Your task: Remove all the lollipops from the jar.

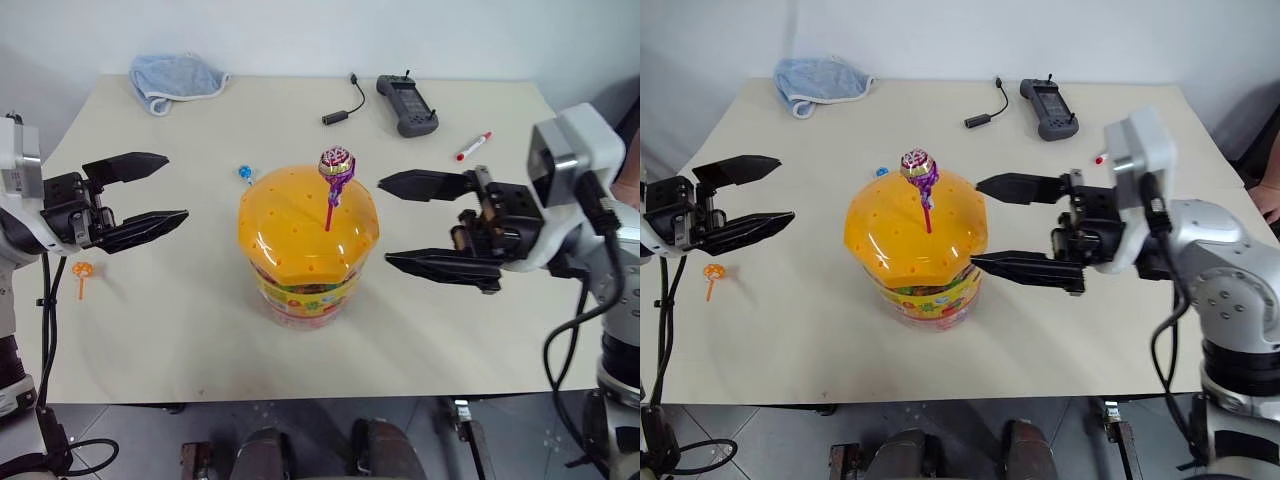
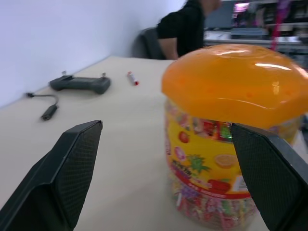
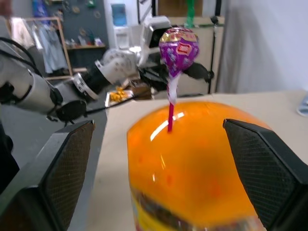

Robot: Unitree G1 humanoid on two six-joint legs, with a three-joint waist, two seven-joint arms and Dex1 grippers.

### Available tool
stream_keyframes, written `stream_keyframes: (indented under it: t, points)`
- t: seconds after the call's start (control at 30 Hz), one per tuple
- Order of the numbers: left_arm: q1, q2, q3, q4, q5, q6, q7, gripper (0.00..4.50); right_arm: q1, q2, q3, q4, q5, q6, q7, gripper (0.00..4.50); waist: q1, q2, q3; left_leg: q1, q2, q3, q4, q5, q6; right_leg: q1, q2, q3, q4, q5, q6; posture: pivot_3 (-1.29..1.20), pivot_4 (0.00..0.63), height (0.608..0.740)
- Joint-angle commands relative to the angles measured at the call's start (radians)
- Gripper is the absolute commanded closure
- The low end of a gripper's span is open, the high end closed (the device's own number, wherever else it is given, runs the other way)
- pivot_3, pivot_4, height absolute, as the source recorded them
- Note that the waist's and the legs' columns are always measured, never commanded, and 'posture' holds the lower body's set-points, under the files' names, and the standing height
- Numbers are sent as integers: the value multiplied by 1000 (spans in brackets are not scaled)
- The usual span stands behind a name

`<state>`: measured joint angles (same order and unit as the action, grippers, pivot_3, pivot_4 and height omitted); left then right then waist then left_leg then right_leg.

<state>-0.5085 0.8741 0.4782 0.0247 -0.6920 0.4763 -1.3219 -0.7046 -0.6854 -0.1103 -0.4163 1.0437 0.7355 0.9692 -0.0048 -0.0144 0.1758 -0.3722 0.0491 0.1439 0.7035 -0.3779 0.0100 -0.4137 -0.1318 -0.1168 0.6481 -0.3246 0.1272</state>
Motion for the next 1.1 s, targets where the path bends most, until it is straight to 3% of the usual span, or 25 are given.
stream_keyframes:
  t: [0.03,0.23,0.27,0.53,0.6,0.77,1.1]
  points:
    - [-24,-5,4,17,-65,-37,-76,16,-81,75,69,16,-63,-52,-19,0,-4,0,0,0,0,0,0,0,0,0,0,0,0,0,0,0,150,740]
    - [4,-2,-16,17,-45,-72,-74,16,-158,120,158,74,-141,-42,17,0,-7,0,0,0,0,-1,-1,0,0,0,0,-1,0,0,0,0,150,740]
    - [12,-5,-15,13,-48,-75,-72,2,-168,128,165,82,-146,-39,17,194,-10,0,0,0,0,-1,-1,0,0,0,0,-1,0,0,0,0,150,740]
    - [49,-10,4,-13,-83,-76,-61,0,-213,138,160,108,-152,-28,47,2225,-28,0,0,0,0,-2,-3,0,0,0,0,-3,0,0,0,0,150,740]
    - [47,-11,4,-13,-91,-79,-59,0,-224,143,154,111,-149,-28,49,3010,-28,0,0,0,0,-2,-3,0,0,0,0,-3,0,0,0,0,150,740]
    - [34,-18,-8,2,-93,-95,-54,0,-251,158,148,113,-145,-25,41,4478,-27,0,0,0,0,-2,-3,0,0,0,-1,-3,0,0,0,0,150,740]
    - [10,-29,-28,14,-100,-91,-67,0,-351,143,80,175,-129,-21,26,4478,-28,0,0,0,0,-2,-3,0,0,0,-1,-3,0,0,0,0,150,740]
